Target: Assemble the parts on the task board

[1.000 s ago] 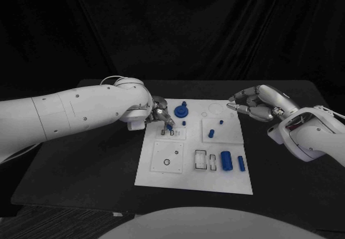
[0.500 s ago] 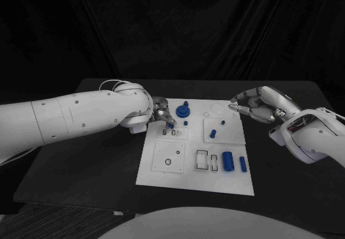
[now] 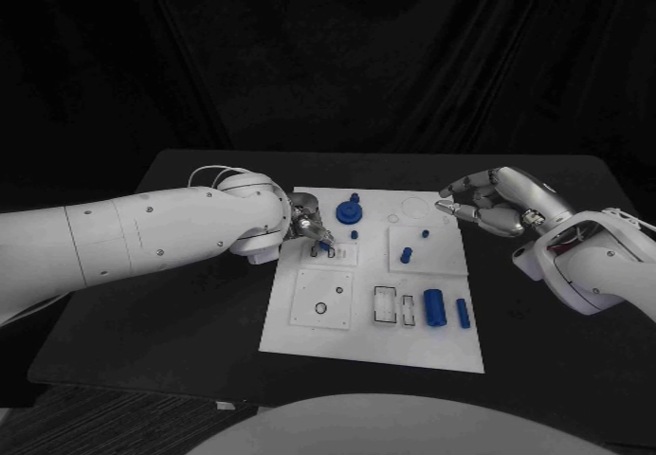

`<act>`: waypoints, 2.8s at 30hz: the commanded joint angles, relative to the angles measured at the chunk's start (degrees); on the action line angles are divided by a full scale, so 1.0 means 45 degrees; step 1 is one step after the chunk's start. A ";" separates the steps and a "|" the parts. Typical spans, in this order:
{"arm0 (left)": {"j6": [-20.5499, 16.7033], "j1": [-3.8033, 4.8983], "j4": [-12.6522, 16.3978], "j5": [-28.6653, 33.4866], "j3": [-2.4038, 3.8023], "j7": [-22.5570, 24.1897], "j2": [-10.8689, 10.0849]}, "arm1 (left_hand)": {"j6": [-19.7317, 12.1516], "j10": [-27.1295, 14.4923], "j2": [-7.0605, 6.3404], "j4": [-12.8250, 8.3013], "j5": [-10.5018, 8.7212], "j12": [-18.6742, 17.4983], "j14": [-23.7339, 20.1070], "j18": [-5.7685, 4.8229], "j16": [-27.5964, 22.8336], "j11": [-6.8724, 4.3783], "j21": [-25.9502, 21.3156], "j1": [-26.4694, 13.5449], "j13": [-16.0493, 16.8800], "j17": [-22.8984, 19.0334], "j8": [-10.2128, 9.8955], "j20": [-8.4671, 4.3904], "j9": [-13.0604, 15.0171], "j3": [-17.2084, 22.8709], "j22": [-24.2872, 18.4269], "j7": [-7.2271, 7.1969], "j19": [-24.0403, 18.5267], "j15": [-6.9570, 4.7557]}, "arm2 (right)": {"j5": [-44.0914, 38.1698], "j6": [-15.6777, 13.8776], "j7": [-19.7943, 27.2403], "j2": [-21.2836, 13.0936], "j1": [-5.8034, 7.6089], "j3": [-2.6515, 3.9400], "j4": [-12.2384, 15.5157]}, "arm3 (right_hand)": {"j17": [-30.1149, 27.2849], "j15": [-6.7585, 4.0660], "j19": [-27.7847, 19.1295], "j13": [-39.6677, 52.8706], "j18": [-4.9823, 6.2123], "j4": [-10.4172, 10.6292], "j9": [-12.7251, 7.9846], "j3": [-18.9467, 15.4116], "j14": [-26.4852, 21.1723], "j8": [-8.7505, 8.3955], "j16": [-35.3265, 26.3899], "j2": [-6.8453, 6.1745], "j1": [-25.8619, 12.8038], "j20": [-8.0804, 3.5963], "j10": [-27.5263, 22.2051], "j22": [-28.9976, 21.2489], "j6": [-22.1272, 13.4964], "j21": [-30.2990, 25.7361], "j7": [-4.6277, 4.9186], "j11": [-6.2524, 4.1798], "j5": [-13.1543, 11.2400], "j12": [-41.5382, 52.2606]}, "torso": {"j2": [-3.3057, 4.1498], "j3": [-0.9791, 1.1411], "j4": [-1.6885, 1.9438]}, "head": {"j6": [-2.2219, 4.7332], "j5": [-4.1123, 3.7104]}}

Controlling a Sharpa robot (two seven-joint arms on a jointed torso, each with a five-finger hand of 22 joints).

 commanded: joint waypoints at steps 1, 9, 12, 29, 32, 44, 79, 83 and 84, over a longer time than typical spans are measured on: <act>-0.0381 -0.0099 0.0053 -0.0109 0.0007 0.0231 -0.0012 | 0.0008 0.1302 0.0008 -0.0548 -0.0067 0.0045 0.1299 -0.0078 0.0083 0.0068 0.0055 -0.0132 0.3352 0.3353 -0.0078 -0.0008 -0.0021 0.0644 0.3354 -0.0049 0.1316 0.0025 | -0.0019 -0.0235 -0.0111 -0.0025 -0.0049 0.0006 0.0001 | 0.3041 0.0070 0.0445 0.3354 -0.0020 0.0026 -0.0020 0.0007 0.1259 0.0076 -0.0032 0.0052 0.0078 0.0098 0.1332 0.2718 0.0078 -0.0083 0.0010 0.0115 0.0081 0.0032 | 0.0030 -0.0015 -0.0007 | -0.0003 0.0001; -0.0495 -0.0275 0.0054 -0.0111 0.0007 0.0263 -0.0053 | 0.0033 0.1302 0.0020 -0.0472 -0.0071 0.0045 0.1299 -0.0078 0.0083 0.0069 0.0055 -0.0191 0.3352 0.3353 -0.0118 -0.0003 -0.0047 0.0633 0.3354 -0.0048 0.1316 0.0027 | -0.0019 -0.0268 -0.0090 -0.0055 -0.0084 0.0006 -0.0006 | 0.3037 0.0071 0.0445 0.3354 -0.0020 0.0018 -0.0022 0.0004 0.1258 0.0075 -0.0035 0.0046 0.0091 0.0099 0.1332 0.2718 0.0078 -0.0082 0.0012 0.0117 0.0089 0.0032 | 0.0029 -0.0007 -0.0014 | -0.0003 -0.0012; -0.0547 -0.0319 0.0045 -0.0111 0.0007 0.0288 -0.0048 | 0.0033 0.1302 0.0020 -0.0472 -0.0071 0.0045 0.1299 -0.0078 0.0083 0.0069 0.0055 -0.0191 0.3352 0.3353 -0.0118 -0.0003 -0.0047 0.0633 0.3354 -0.0048 0.1316 0.0027 | -0.0019 -0.0276 -0.0083 -0.0052 -0.0094 0.0006 -0.0012 | 0.3037 0.0071 0.0445 0.3354 -0.0020 0.0018 -0.0022 0.0004 0.1258 0.0075 -0.0035 0.0046 0.0091 0.0099 0.1332 0.2718 0.0078 -0.0082 0.0012 0.0117 0.0089 0.0032 | 0.0036 -0.0012 -0.0005 | -0.0003 -0.0009; -0.0564 -0.0432 -0.0004 -0.0111 0.0007 0.0363 0.0020 | 0.0065 0.1302 0.0025 -0.0362 -0.0128 0.0045 0.1299 -0.0078 0.0083 0.0069 0.0055 -0.0271 0.3352 0.3353 -0.0173 0.0002 -0.0080 0.0600 0.3354 -0.0047 0.1316 0.0029 | -0.0019 -0.0266 -0.0084 -0.0047 -0.0119 0.0006 -0.0035 | 0.3037 0.0071 0.0445 0.3354 -0.0020 0.0018 -0.0022 0.0004 0.1258 0.0075 -0.0035 0.0046 0.0091 0.0099 0.1332 0.2718 0.0078 -0.0082 0.0012 0.0117 0.0089 0.0032 | 0.0040 -0.0020 -0.0006 | -0.0003 0.0018; -0.0519 -0.0439 -0.0009 -0.0111 0.0007 0.0358 0.0038 | 0.0082 0.1302 0.0024 -0.0321 -0.0184 0.0045 0.1299 -0.0078 0.0083 0.0068 0.0055 -0.0294 0.3352 0.3353 -0.0197 0.0003 -0.0093 0.0582 0.3354 -0.0050 0.1316 0.0028 | -0.0019 -0.0261 -0.0087 -0.0042 -0.0122 0.0006 -0.0045 | 0.3037 0.0071 0.0445 0.3354 -0.0020 0.0018 -0.0022 0.0004 0.1258 0.0075 -0.0035 0.0046 0.0091 0.0099 0.1332 0.2718 0.0078 -0.0082 0.0012 0.0117 0.0089 0.0032 | 0.0039 -0.0016 -0.0006 | -0.0003 0.0021; -0.0146 -0.0543 -0.0052 -0.0111 0.0007 0.0275 0.0132 | 0.0097 0.1302 0.0025 -0.0291 -0.0237 0.0045 0.1299 -0.0078 0.0083 0.0066 0.0055 -0.0308 0.3352 0.3353 -0.0216 0.0003 -0.0103 0.0568 0.3354 -0.0055 0.1316 0.0028 | -0.0019 -0.0237 -0.0114 -0.0040 -0.0132 0.0006 -0.0062 | 0.3024 0.0077 0.0445 0.3354 -0.0020 0.0008 -0.0029 -0.0004 0.1254 0.0073 -0.0044 0.0044 0.0126 0.0105 0.1332 0.2718 0.0080 -0.0081 0.0018 0.0124 0.0120 0.0032 | 0.0042 -0.0019 -0.0004 | -0.0003 0.0016; 0.0397 -0.0686 -0.0236 -0.0111 0.0007 -0.0149 0.0229 | -0.0254 0.1302 -0.0064 0.2424 -0.4652 0.0045 0.1299 -0.0078 0.0083 0.0361 0.0055 -0.1685 0.3352 0.3353 -0.0992 0.0255 -0.0164 -0.2778 0.3354 0.0261 0.1316 0.0288 | -0.0019 -0.0173 -0.0153 -0.0026 -0.0187 0.0006 -0.0136 | 0.3013 0.0084 0.0438 0.3354 -0.0016 -0.0005 -0.0041 -0.0016 0.1252 0.0067 -0.0051 0.0045 0.0178 0.0113 0.1332 0.2713 0.0080 -0.0097 0.0026 0.0133 0.0156 0.0032 | 0.0043 -0.0016 -0.0020 | -0.0003 0.0038; 0.0424 -0.0689 -0.0274 -0.0111 0.0007 -0.0171 0.0242 | -0.0198 0.1302 0.0021 0.2596 -0.4644 0.0045 0.1299 -0.0078 0.0083 0.0317 0.0055 -0.1610 0.3352 0.3353 -0.0728 0.0232 0.0131 -0.3047 0.3354 0.0198 0.1316 0.0253 | -0.0019 -0.0166 -0.0151 -0.0027 -0.0206 0.0006 -0.0144 | 0.3013 0.0084 0.0438 0.3354 -0.0016 -0.0005 -0.0041 -0.0016 0.1252 0.0067 -0.0051 0.0045 0.0178 0.0113 0.1332 0.2713 0.0080 -0.0097 0.0026 0.0133 0.0156 0.0032 | 0.0041 -0.0015 -0.0019 | -0.0003 0.0041; 0.0433 -0.0690 -0.0284 -0.0111 0.0007 -0.0175 0.0246 | -0.0177 0.1302 0.0069 0.2707 -0.4646 0.0045 0.1299 -0.0078 0.0083 0.0285 0.0055 -0.1572 0.3352 0.3353 -0.0536 0.0210 0.0363 -0.3212 0.3354 0.0160 0.1316 0.0226 | -0.0019 -0.0164 -0.0150 -0.0028 -0.0212 0.0006 -0.0146 | 0.3013 0.0084 0.0438 0.3354 -0.0016 -0.0005 -0.0041 -0.0016 0.1252 0.0067 -0.0051 0.0045 0.0178 0.0113 0.1332 0.2713 0.0080 -0.0097 0.0026 0.0133 0.0156 0.0032 | 0.0039 -0.0017 -0.0018 | -0.0003 0.0038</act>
